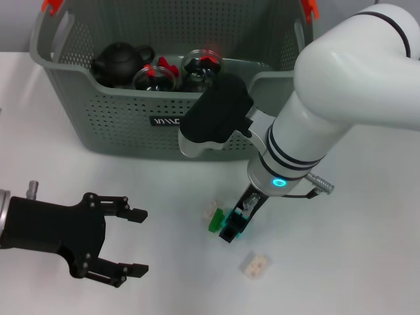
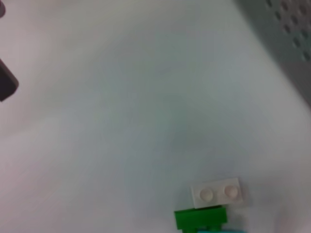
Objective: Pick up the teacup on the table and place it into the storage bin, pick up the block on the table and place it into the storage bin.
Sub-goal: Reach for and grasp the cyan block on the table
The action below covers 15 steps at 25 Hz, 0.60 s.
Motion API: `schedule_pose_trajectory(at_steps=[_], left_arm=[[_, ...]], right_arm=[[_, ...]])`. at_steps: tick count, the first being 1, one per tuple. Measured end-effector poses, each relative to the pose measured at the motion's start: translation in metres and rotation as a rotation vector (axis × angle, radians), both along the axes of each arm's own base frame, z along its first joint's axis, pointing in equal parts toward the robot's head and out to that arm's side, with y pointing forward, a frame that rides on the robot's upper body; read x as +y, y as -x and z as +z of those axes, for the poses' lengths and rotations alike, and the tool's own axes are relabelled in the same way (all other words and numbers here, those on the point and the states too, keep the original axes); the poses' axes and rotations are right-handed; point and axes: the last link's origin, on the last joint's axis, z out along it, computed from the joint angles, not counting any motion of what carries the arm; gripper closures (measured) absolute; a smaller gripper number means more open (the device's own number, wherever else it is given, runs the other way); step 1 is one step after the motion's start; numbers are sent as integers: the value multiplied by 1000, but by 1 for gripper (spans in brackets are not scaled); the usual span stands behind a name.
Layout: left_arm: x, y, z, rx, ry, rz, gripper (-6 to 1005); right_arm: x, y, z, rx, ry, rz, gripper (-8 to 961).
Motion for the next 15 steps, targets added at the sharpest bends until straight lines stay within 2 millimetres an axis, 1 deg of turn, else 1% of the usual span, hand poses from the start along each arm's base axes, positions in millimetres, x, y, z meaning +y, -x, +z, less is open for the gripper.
schedule_pose_trajectory(at_steps=[5, 11, 15], left_arm=[[0, 0, 0, 0, 1, -1, 137], [1, 0, -1, 1, -2, -1, 138], [0, 0, -1, 1, -2, 0, 138]], right_arm=[[-1, 0, -1, -1, 1, 7, 139], [-2, 1, -3, 4, 3, 13, 157], [-3, 1, -3, 5, 3, 12, 340]])
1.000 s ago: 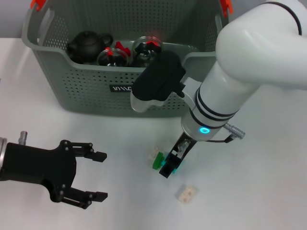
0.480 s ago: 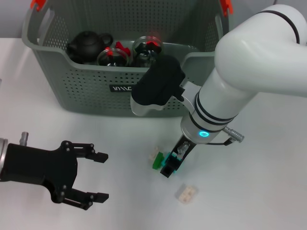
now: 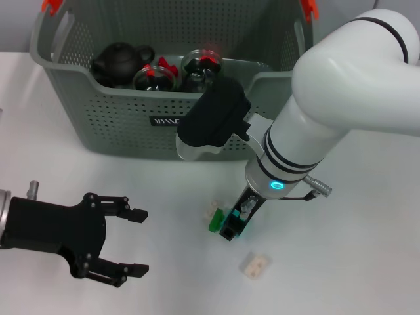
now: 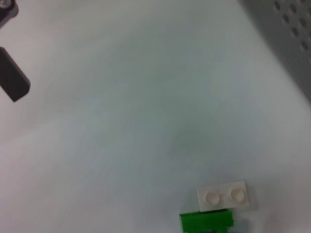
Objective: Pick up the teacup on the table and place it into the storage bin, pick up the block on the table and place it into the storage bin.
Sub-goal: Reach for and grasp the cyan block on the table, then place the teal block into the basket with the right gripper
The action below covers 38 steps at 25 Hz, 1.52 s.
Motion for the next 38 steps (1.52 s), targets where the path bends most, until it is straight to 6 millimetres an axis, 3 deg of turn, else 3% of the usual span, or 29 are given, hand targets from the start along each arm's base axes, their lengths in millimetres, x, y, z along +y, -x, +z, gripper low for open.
schedule_pose_trajectory(at_steps=[20, 26, 34, 38], left_arm=[[-1, 1, -1, -1, 3, 3, 137], [-1, 1, -1, 1, 4, 4, 138], [-3, 2, 0, -1, 5, 9, 137], [-3, 2, 0, -2, 7, 11, 137]], right_arm=[[-2, -3, -3, 5, 2, -1, 339], [-3, -3, -3, 3, 0, -11, 513], [-5, -2, 5, 26, -4, -23, 530], [-9, 0, 23, 23, 7, -47, 530]])
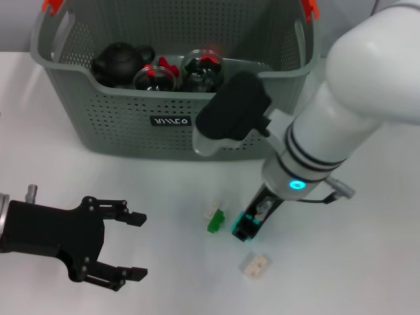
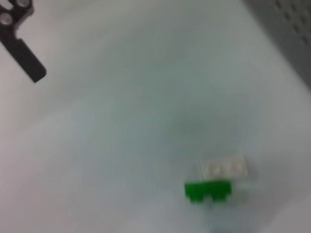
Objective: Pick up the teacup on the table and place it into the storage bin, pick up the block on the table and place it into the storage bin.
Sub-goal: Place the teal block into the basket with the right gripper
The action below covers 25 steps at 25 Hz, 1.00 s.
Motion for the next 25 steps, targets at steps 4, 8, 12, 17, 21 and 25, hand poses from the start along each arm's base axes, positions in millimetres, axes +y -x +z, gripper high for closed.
schedule_pose_trajectory(at_steps=[4, 8, 12, 17, 21, 25], left_arm=[[0, 0, 0, -1, 0, 2, 137], [1, -1, 0, -6, -2, 1, 138], [1, -2, 0, -7, -1, -1, 138], [2, -2, 0, -7, -1, -1, 138], [2, -3, 0, -8, -1, 0, 137], [3, -4, 0, -11, 0, 6, 137]], right_arm=[[-12, 8, 28, 20, 46, -22, 530], [-20, 25, 52, 80, 66, -20, 530], [-17, 55, 73, 170, 51, 25, 531], [9, 102, 104, 304, -33, 144, 531], [36, 134, 133, 409, -151, 250, 531], [61, 139, 147, 449, -290, 294, 531]])
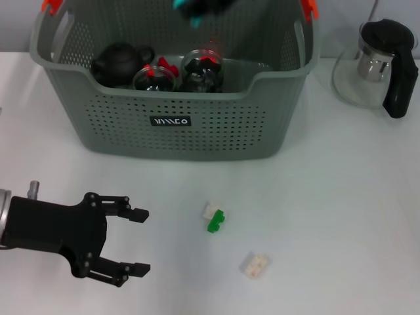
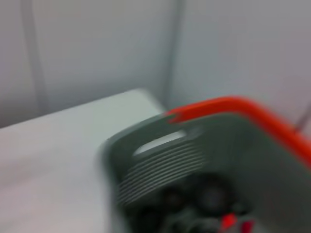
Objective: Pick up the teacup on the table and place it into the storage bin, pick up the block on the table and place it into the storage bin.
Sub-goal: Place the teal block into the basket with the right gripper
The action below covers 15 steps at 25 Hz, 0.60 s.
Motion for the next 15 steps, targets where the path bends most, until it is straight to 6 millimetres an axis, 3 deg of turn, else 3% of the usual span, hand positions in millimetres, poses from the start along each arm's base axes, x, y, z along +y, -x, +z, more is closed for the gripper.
schedule_pose_trajectory(at_steps=[8, 15], left_arm=[[1, -1, 1, 1, -1, -3, 138], [1, -1, 1, 1, -1, -4, 138]], right_arm=[[50, -31, -7, 1, -159, -81, 530], [62, -46, -15, -68, -188, -114, 520]])
